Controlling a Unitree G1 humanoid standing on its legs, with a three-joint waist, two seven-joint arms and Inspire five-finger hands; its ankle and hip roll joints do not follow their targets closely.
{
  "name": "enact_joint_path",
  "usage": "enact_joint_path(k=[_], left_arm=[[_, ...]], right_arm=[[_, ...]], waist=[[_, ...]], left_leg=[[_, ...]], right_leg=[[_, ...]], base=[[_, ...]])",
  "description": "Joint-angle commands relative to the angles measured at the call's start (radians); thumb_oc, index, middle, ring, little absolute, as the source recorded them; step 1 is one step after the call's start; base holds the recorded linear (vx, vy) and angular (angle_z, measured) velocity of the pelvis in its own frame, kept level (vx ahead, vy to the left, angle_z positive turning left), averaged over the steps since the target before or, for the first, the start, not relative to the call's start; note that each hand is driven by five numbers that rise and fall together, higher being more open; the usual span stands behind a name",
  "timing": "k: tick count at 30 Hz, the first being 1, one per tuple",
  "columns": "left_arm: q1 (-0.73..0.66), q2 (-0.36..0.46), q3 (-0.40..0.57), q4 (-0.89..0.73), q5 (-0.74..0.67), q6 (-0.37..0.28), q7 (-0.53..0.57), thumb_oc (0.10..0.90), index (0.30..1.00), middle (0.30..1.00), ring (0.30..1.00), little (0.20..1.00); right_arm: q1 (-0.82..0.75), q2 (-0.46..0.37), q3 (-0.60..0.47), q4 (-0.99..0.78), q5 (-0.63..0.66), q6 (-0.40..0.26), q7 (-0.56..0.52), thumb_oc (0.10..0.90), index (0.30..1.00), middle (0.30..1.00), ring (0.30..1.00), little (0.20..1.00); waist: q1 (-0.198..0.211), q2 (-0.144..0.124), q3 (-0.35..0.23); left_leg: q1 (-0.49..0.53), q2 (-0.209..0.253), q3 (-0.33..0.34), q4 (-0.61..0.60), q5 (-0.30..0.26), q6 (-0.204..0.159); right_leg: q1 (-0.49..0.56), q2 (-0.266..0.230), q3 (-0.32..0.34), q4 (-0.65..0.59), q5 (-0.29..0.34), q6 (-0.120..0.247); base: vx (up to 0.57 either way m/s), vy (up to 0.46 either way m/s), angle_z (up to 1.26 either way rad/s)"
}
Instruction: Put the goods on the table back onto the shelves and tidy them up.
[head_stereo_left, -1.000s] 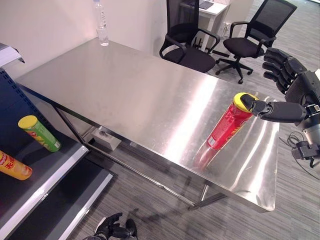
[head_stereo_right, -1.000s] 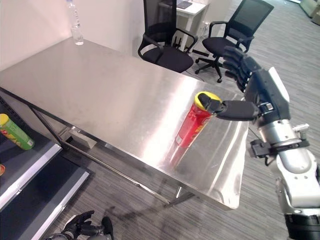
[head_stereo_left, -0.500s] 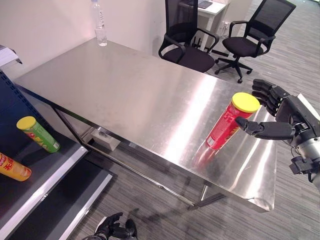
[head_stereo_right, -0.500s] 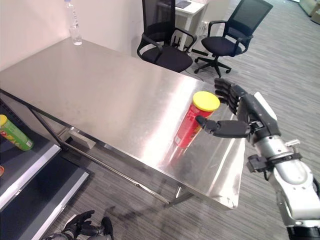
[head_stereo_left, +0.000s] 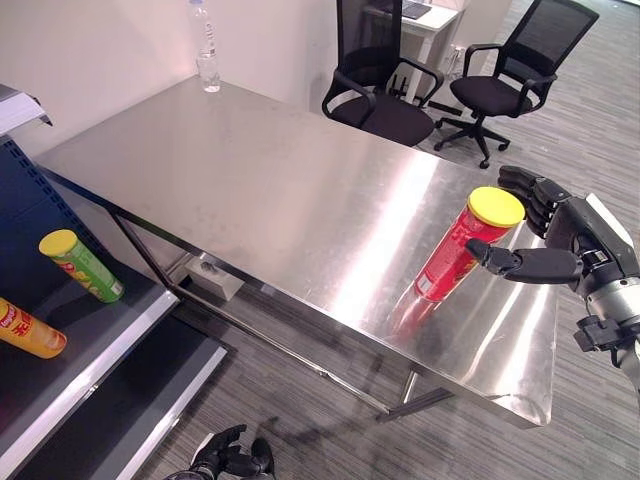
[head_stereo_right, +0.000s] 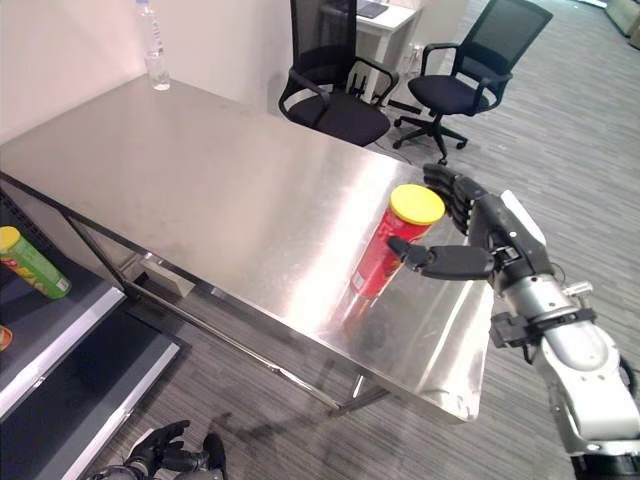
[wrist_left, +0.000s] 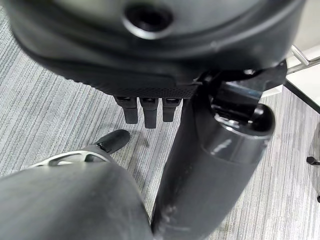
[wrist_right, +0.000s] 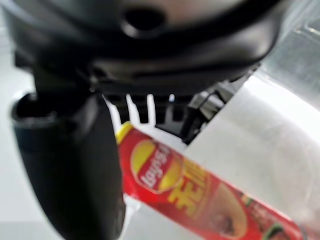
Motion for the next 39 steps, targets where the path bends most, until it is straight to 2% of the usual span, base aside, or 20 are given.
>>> enact_joint_path(k=[1,31,32,33,34,39], left_arm=[[-0.021,0.005,-0.044,0.002,0.002,-0.034,-0.009,0.800,0.900,0.900,0.900,0.900],[-0.015,0.019,-0.058,-0.004,-0.004,-0.034,-0.017,0.800,0.900,0.900,0.900,0.900],[-0.015,0.019,-0.058,-0.004,-0.004,-0.034,-0.017,0.800,0.900,0.900,0.900,0.900],[-0.016,0.019,-0.057,-0.005,-0.002,-0.035,-0.018,0.800,0.900,0.900,0.900,0.900],[-0.016,0.020,-0.056,-0.004,0.000,-0.035,-0.018,0.800,0.900,0.900,0.900,0.900],[-0.017,0.021,-0.057,-0.002,-0.001,-0.040,-0.020,0.800,0.900,0.900,0.900,0.900]], right_arm=[[-0.130,-0.035,-0.056,0.019,-0.004,-0.071,-0.069,0.800,0.900,0.900,0.900,0.900],[-0.229,-0.121,0.098,0.071,0.014,-0.047,-0.009,0.800,0.900,0.900,0.900,0.900],[-0.229,-0.121,0.098,0.071,0.014,-0.048,-0.009,0.629,0.644,0.644,0.644,0.644],[-0.221,-0.135,0.101,0.071,0.013,-0.042,0.000,0.419,0.328,0.328,0.328,0.328],[-0.215,-0.141,0.099,0.068,0.014,-0.040,0.005,0.400,0.300,0.300,0.300,0.300],[-0.196,-0.184,0.099,0.069,0.032,-0.036,0.026,0.400,0.300,0.300,0.300,0.300]], waist=[[0.034,0.016,-0.049],[0.064,-0.005,-0.050],[0.064,-0.005,-0.050],[0.063,-0.006,-0.049],[0.062,-0.007,-0.049],[0.059,-0.011,-0.049]], left_leg=[[0.033,0.121,0.003,0.085,-0.114,-0.117],[0.042,0.116,-0.013,0.079,-0.118,-0.117],[0.042,0.116,-0.013,0.079,-0.118,-0.117],[0.043,0.116,-0.012,0.078,-0.117,-0.117],[0.043,0.116,-0.013,0.078,-0.118,-0.117],[0.045,0.118,-0.011,0.071,-0.115,-0.117]], right_leg=[[-0.059,0.015,-0.031,0.024,-0.050,-0.003],[-0.052,0.014,-0.050,0.033,-0.050,-0.003],[-0.052,0.014,-0.050,0.033,-0.050,-0.003],[-0.052,0.013,-0.050,0.033,-0.050,-0.003],[-0.052,0.013,-0.049,0.032,-0.050,-0.003],[-0.053,0.013,-0.047,0.029,-0.046,-0.001]], base=[[0.00,0.000,0.00],[0.00,-0.002,0.01],[0.00,0.000,0.00],[0.00,0.000,0.00],[0.00,0.000,0.00],[0.00,0.000,0.00]])
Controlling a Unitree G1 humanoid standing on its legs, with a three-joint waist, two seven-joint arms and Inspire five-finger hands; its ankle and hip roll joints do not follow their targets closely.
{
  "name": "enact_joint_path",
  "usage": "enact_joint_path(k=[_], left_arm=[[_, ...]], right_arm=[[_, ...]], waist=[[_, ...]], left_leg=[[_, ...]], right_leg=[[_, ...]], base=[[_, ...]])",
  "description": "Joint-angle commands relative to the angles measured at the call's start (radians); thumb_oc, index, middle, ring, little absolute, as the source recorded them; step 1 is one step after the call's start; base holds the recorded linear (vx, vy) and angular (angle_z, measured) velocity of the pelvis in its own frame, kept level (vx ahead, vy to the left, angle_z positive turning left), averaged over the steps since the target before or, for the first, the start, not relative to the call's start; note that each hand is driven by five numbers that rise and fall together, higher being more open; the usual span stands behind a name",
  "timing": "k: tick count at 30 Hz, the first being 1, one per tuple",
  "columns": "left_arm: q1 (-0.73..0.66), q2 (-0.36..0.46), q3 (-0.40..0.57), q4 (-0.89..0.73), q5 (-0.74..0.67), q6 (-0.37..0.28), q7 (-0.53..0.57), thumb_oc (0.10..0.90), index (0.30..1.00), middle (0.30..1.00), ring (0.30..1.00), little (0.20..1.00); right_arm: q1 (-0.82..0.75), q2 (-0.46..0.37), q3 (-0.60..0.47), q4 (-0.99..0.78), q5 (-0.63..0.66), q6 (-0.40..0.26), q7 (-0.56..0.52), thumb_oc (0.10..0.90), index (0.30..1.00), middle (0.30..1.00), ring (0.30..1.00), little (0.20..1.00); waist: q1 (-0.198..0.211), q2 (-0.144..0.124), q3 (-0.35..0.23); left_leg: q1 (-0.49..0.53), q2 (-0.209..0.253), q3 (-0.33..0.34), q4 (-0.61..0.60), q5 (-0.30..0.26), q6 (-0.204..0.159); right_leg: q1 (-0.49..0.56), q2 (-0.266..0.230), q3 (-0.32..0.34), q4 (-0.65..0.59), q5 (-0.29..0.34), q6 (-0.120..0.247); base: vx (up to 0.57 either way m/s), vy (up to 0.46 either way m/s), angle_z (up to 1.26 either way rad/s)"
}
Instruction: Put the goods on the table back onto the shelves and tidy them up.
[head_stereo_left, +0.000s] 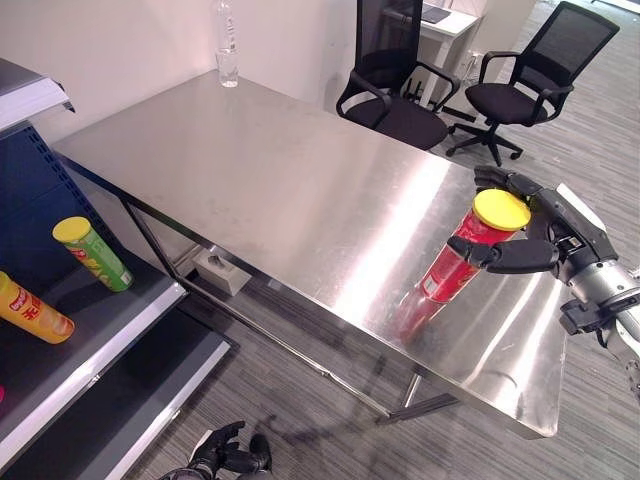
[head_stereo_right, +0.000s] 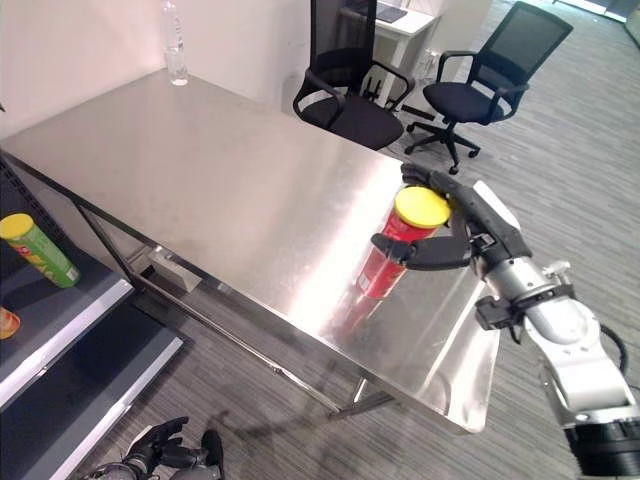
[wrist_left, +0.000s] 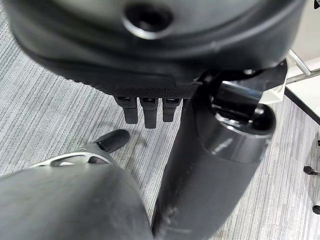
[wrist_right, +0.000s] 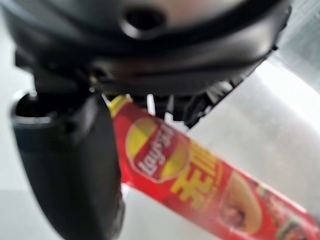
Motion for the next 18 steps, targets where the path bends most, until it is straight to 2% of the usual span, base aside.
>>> enact_joint_path(k=[1,8,18], left_arm=[[-0.013,0.015,-0.058,0.003,0.003,-0.040,-0.019,0.800,0.900,0.900,0.900,0.900],[-0.014,0.017,-0.059,0.006,0.004,-0.041,-0.021,0.800,0.900,0.900,0.900,0.900],[-0.022,0.015,-0.065,-0.003,0.001,-0.038,-0.019,0.800,0.900,0.900,0.900,0.900]], right_arm=[[-0.072,-0.094,-0.034,-0.002,0.041,-0.053,0.013,0.400,0.300,0.300,0.300,0.300],[-0.068,-0.117,-0.034,-0.003,0.047,-0.053,0.021,0.400,0.300,0.300,0.300,0.300],[-0.074,-0.094,-0.034,-0.005,0.037,-0.055,0.013,0.400,0.300,0.300,0.300,0.300]], waist=[[0.032,0.010,-0.055],[0.029,0.008,-0.054],[0.028,0.011,-0.051]], left_leg=[[0.050,0.124,0.007,0.069,-0.115,-0.117],[0.052,0.125,0.010,0.059,-0.110,-0.118],[0.056,0.125,0.008,0.068,-0.117,-0.116]], right_leg=[[-0.063,0.014,-0.022,0.029,-0.044,0.002],[-0.068,0.015,-0.021,0.030,-0.041,0.005],[-0.062,0.014,-0.021,0.032,-0.044,0.002]], base=[[0.00,0.000,0.00],[0.00,0.000,0.00],[0.00,0.000,0.00]])
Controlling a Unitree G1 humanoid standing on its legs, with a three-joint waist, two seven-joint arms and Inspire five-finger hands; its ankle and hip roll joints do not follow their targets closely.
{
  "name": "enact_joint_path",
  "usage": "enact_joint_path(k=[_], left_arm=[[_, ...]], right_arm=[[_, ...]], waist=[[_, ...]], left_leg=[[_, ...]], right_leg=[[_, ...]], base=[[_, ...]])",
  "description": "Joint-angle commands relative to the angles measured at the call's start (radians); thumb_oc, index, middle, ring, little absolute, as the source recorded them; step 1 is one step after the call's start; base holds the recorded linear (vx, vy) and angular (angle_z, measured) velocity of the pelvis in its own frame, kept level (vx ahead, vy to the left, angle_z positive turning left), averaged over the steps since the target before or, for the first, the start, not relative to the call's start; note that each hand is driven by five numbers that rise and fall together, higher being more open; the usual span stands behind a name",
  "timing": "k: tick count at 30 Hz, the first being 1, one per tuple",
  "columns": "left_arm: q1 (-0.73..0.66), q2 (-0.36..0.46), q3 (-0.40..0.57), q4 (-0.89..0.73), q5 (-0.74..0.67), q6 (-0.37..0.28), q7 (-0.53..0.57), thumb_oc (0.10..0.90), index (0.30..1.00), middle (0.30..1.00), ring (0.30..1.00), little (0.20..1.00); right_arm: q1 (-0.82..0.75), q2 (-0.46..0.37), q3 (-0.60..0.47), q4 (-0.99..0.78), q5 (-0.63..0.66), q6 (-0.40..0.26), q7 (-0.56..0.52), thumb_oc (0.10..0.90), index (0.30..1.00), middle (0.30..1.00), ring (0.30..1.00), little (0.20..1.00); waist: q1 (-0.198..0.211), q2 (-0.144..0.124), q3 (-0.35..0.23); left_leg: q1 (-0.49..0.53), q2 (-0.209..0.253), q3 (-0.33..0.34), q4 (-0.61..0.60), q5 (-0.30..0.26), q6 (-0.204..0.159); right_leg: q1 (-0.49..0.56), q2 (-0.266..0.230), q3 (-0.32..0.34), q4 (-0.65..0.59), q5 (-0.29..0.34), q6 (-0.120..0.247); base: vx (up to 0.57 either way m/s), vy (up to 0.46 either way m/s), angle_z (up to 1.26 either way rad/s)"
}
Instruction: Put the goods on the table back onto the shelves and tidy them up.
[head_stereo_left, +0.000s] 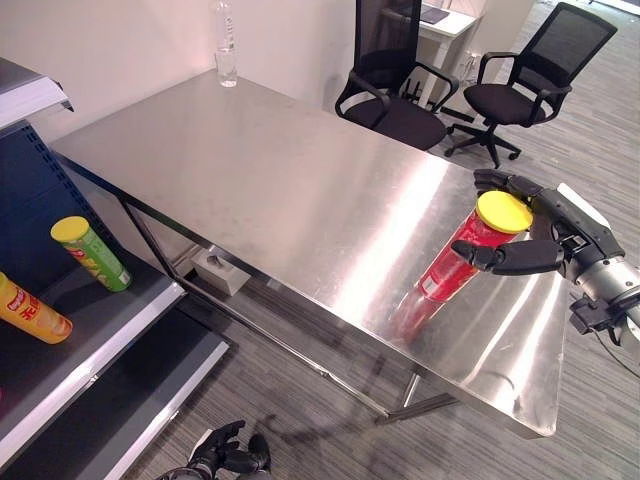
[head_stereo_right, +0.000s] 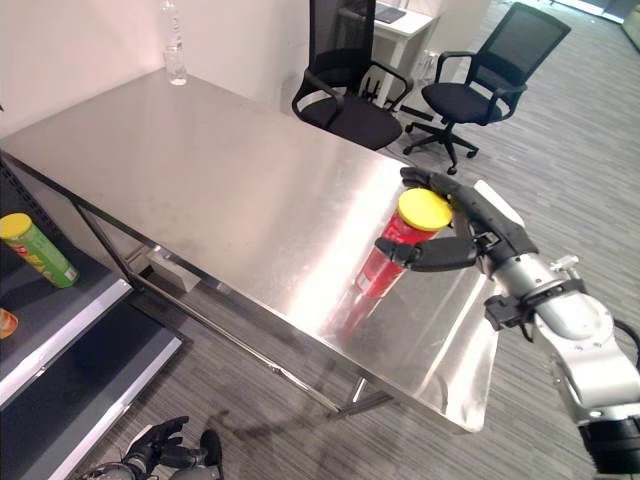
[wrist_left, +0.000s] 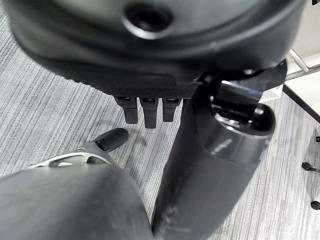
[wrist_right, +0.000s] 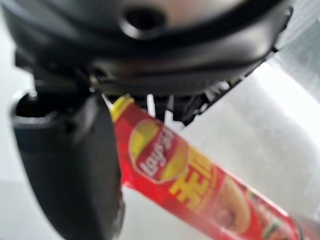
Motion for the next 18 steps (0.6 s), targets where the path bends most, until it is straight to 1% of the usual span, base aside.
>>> enact_joint_path(k=[1,18], left_arm=[[-0.021,0.007,-0.064,-0.003,0.000,-0.031,-0.008,0.800,0.900,0.900,0.900,0.900],[-0.020,0.006,-0.063,-0.004,0.003,-0.027,-0.008,0.800,0.900,0.900,0.900,0.900]], right_arm=[[-0.075,-0.054,-0.033,-0.017,0.025,-0.055,-0.016,0.400,0.300,0.300,0.300,0.300],[-0.070,-0.040,-0.039,-0.023,0.013,-0.049,-0.021,0.400,0.300,0.300,0.300,0.300]], waist=[[0.029,0.013,-0.052],[0.026,0.017,-0.051]], left_leg=[[0.055,0.124,0.007,0.068,-0.117,-0.117],[0.054,0.123,0.006,0.074,-0.121,-0.118]], right_leg=[[-0.062,0.014,-0.022,0.032,-0.044,0.002],[-0.062,0.012,-0.024,0.033,-0.044,0.001]], base=[[0.00,0.000,0.00],[0.00,0.000,0.00]])
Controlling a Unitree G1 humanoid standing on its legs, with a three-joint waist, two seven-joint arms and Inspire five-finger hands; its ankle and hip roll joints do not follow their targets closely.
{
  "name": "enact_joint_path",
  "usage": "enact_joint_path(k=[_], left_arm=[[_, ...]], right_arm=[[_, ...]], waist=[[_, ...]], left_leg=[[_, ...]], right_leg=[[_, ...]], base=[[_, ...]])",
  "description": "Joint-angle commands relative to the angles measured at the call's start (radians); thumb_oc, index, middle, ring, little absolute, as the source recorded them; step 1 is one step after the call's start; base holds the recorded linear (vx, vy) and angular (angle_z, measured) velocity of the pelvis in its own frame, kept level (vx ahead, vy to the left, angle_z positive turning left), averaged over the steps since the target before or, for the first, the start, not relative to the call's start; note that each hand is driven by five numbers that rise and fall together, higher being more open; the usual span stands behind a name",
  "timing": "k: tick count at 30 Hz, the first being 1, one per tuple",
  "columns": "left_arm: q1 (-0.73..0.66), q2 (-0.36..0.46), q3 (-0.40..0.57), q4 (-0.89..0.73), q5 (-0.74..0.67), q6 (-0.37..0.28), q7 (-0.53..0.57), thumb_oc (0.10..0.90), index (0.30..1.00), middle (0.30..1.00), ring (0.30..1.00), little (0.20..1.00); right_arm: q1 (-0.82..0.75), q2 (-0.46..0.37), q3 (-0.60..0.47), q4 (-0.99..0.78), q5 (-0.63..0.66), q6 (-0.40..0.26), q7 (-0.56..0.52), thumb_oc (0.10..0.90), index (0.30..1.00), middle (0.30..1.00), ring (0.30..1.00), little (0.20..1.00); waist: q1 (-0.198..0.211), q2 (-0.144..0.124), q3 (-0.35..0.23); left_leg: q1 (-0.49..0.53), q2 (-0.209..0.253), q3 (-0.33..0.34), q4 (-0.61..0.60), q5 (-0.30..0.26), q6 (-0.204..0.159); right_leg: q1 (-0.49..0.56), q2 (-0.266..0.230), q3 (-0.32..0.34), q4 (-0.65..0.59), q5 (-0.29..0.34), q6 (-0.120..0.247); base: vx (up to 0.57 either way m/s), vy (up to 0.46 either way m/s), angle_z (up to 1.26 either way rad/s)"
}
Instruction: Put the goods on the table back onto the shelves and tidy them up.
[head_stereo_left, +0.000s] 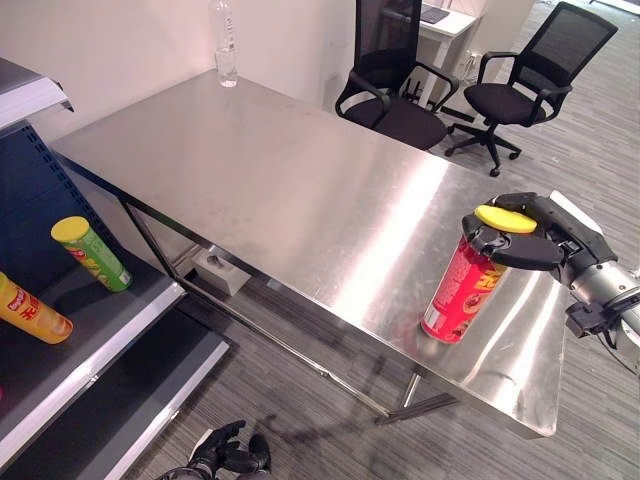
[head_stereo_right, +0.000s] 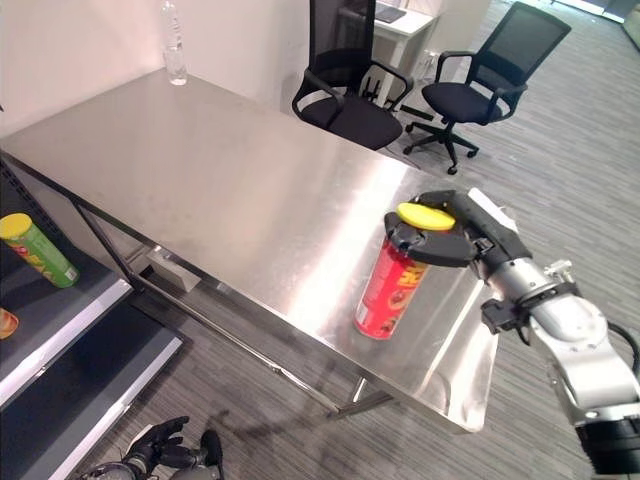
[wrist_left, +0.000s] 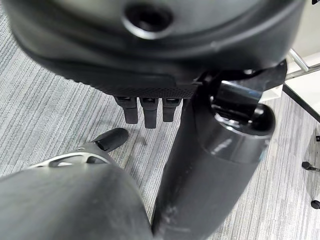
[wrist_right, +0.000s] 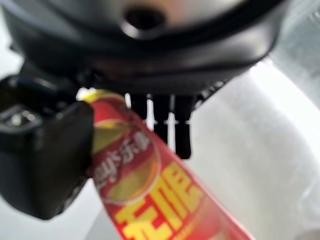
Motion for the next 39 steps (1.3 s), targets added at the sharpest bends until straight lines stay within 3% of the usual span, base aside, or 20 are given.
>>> enact_joint_path(k=[1,9,18,26,31,34,35,37,38,39], left_arm=[[-0.020,0.006,-0.060,-0.003,0.002,-0.027,-0.006,0.800,0.900,0.900,0.900,0.900],[-0.021,0.008,-0.058,-0.008,-0.001,-0.023,-0.003,0.800,0.900,0.900,0.900,0.900],[-0.016,0.012,-0.039,-0.014,-0.027,-0.011,0.029,0.800,0.900,0.900,0.900,0.900],[0.002,0.022,-0.026,-0.010,-0.035,-0.008,0.040,0.800,0.900,0.900,0.900,0.900],[0.019,0.027,-0.010,-0.006,-0.057,-0.009,0.049,0.800,0.900,0.900,0.900,0.900],[0.024,0.027,-0.006,-0.011,-0.060,-0.010,0.051,0.800,0.900,0.900,0.900,0.900],[0.028,0.026,-0.003,-0.013,-0.062,-0.009,0.051,0.800,0.900,0.900,0.900,0.900],[0.029,0.029,0.003,-0.010,-0.064,-0.008,0.048,0.800,0.900,0.900,0.900,0.900],[0.029,0.029,0.003,-0.010,-0.064,-0.008,0.048,0.800,0.900,0.900,0.900,0.900],[0.021,0.032,0.007,-0.002,-0.060,-0.008,0.049,0.800,0.900,0.900,0.900,0.900]], right_arm=[[-0.071,-0.042,-0.068,-0.034,0.016,-0.063,-0.026,0.400,0.300,0.300,0.300,0.300],[-0.079,-0.019,-0.080,-0.033,0.001,-0.064,-0.045,0.400,0.300,0.300,0.300,0.300],[-0.189,0.087,-0.152,-0.074,-0.105,-0.129,-0.208,0.400,0.300,0.300,0.300,0.300],[-0.265,0.092,-0.135,-0.096,-0.141,-0.156,-0.253,0.400,0.300,0.300,0.300,0.300],[-0.344,0.075,-0.089,-0.109,-0.160,-0.173,-0.272,0.400,0.300,0.300,0.300,0.300],[-0.371,0.055,-0.071,-0.106,-0.171,-0.178,-0.281,0.400,0.300,0.300,0.300,0.300],[-0.377,0.047,-0.066,-0.109,-0.178,-0.176,-0.283,0.400,0.300,0.300,0.300,0.300],[-0.410,0.033,-0.042,-0.116,-0.194,-0.171,-0.289,0.400,0.300,0.300,0.300,0.300],[-0.411,0.033,-0.042,-0.116,-0.194,-0.171,-0.289,0.400,0.300,0.300,0.300,0.300],[-0.414,0.023,-0.047,-0.125,-0.208,-0.170,-0.288,0.400,0.300,0.300,0.300,0.300]], waist=[[0.026,0.017,-0.052],[0.026,0.019,-0.052],[0.043,0.030,-0.059],[0.075,0.036,-0.060],[0.120,0.043,-0.027],[0.127,0.040,-0.010],[0.129,0.035,-0.003],[0.135,0.017,0.005],[0.134,0.017,0.004],[0.129,0.006,0.002]], left_leg=[[0.054,0.124,0.006,0.074,-0.121,-0.118],[0.055,0.124,0.007,0.074,-0.121,-0.118],[0.048,0.140,-0.003,0.102,-0.122,-0.128],[0.029,0.171,-0.026,0.132,-0.099,-0.152],[-0.021,0.197,-0.079,0.209,-0.052,-0.177],[-0.065,0.211,-0.072,0.273,-0.048,-0.177],[-0.077,0.216,-0.050,0.308,-0.056,-0.169],[-0.093,0.222,-0.024,0.474,-0.162,-0.155],[-0.095,0.223,-0.026,0.477,-0.163,-0.155],[-0.085,0.224,0.001,0.565,-0.202,-0.151]], right_leg=[[-0.063,0.012,-0.022,0.033,-0.044,0.001],[-0.062,0.014,-0.027,0.035,-0.046,0.000],[-0.046,0.020,-0.039,0.043,-0.062,-0.011],[-0.026,0.053,-0.052,0.034,-0.079,-0.033],[-0.005,0.091,-0.060,0.012,-0.087,-0.064],[-0.010,0.090,-0.078,0.011,-0.088,-0.071],[-0.013,0.085,-0.088,0.011,-0.086,-0.075],[-0.022,0.065,-0.109,0.014,-0.090,-0.086],[-0.023,0.066,-0.110,0.014,-0.090,-0.086],[-0.036,0.049,-0.144,0.017,-0.080,-0.091]], base=[[0.00,0.000,0.00],[0.00,0.000,0.00],[-0.01,-0.026,0.02],[-0.06,-0.084,0.18],[-0.10,-0.107,0.21],[-0.14,-0.073,0.24],[-0.11,-0.086,0.36],[-0.14,-0.072,0.65],[-0.20,-0.043,0.49],[-0.12,-0.025,0.22]])
